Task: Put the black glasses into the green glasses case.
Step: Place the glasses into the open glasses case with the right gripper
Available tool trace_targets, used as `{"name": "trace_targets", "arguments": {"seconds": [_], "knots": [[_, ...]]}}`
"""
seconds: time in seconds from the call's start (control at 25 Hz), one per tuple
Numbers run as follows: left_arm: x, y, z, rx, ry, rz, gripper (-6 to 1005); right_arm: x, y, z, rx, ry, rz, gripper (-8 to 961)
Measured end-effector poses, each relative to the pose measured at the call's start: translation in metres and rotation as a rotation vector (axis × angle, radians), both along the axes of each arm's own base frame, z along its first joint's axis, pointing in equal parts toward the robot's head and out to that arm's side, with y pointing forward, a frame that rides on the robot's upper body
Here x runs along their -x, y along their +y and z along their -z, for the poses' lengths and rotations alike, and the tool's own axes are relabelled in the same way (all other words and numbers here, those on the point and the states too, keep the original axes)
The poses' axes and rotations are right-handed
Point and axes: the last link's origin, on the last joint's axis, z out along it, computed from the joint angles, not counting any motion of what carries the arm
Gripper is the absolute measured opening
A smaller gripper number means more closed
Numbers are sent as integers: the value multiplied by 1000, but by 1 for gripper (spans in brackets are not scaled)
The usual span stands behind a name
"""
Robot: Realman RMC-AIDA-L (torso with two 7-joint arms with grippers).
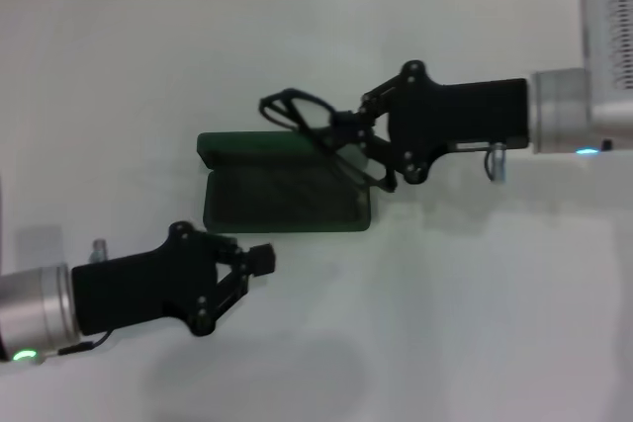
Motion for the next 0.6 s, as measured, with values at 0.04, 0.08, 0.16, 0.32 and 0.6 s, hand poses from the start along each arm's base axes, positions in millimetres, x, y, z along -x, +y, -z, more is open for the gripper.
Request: {"name": "trace_targets", "arguments": {"seconds": [0.04, 0.08, 0.16, 0.32, 0.6], "knots": [[3, -3, -1, -1, 5, -8, 47, 2, 1, 4, -4, -25, -13, 144], [3, -3, -1, -1, 5, -8, 47, 2, 1, 4, -4, -25, -13, 145], [6, -6, -1, 4, 15, -14, 48, 7, 3, 13, -10, -87, -53, 147], [6, -7, 1, 14, 16, -13, 49, 10, 5, 21, -23, -145, -78, 151], [4, -7, 3, 23, 12, -14, 50, 11, 8, 32, -64, -209, -91, 159]]}}
